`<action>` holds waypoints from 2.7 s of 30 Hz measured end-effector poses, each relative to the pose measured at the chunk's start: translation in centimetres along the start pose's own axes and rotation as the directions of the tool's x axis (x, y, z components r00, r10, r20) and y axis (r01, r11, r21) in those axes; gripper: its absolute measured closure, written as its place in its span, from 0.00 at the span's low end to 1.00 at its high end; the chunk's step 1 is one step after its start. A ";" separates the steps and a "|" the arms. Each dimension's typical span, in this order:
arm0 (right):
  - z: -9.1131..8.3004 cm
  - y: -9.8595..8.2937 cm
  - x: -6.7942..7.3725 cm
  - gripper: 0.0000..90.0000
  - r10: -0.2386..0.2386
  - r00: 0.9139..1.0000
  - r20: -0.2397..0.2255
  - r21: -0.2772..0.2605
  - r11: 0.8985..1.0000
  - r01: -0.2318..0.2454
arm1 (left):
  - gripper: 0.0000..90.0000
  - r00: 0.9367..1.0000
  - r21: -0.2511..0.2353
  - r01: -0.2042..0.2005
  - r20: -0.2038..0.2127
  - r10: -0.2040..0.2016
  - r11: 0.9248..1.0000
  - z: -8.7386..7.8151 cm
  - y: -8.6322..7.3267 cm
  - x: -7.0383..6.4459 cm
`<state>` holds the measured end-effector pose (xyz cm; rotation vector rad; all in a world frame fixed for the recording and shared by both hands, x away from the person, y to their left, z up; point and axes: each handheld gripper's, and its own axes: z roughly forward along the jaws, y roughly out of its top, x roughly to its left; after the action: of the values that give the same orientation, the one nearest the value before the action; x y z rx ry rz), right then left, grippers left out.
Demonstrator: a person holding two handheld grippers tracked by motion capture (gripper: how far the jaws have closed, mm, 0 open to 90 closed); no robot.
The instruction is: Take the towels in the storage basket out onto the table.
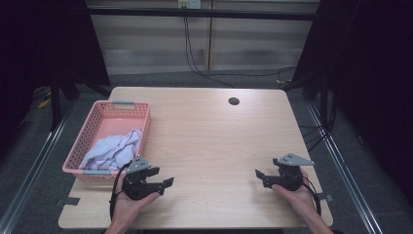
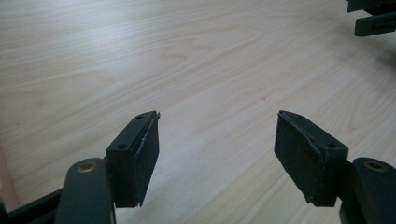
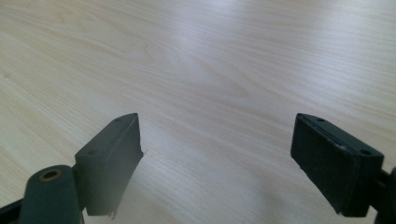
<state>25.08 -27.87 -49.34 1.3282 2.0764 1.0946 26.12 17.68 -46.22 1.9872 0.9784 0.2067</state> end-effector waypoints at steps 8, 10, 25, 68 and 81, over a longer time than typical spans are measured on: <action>-1.4 0.2 -0.4 0.19 0.031 0.999 0.006 -0.088 0.996 -0.031 | 0.34 1.000 -0.039 0.012 -0.014 -0.013 0.999 -0.9 1.2 0.5; -1.5 0.1 -0.5 0.20 0.035 0.999 -0.001 -0.077 0.996 -0.035 | 0.33 1.000 -0.043 -0.008 -0.012 0.007 0.999 -1.4 1.6 0.5; -1.8 0.2 -0.5 0.19 0.040 0.999 -0.007 -0.076 0.996 -0.041 | 0.31 0.998 -0.071 0.035 -0.051 -0.038 0.997 -4.8 3.2 3.7; -1.8 0.1 0.0 0.18 0.020 0.999 -0.040 -0.047 0.999 -0.022 | 0.18 0.968 0.193 0.109 -0.242 -0.060 0.975 -7.4 5.6 14.9; -1.3 0.2 0.2 0.17 0.017 0.997 -0.079 -0.033 0.999 -0.019 | 0.06 0.975 0.318 0.152 -0.206 -0.088 0.936 -4.2 5.7 16.8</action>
<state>24.15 -28.17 -48.37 1.3098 2.0963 1.2021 38.64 30.56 -42.88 2.2323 1.3256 0.1727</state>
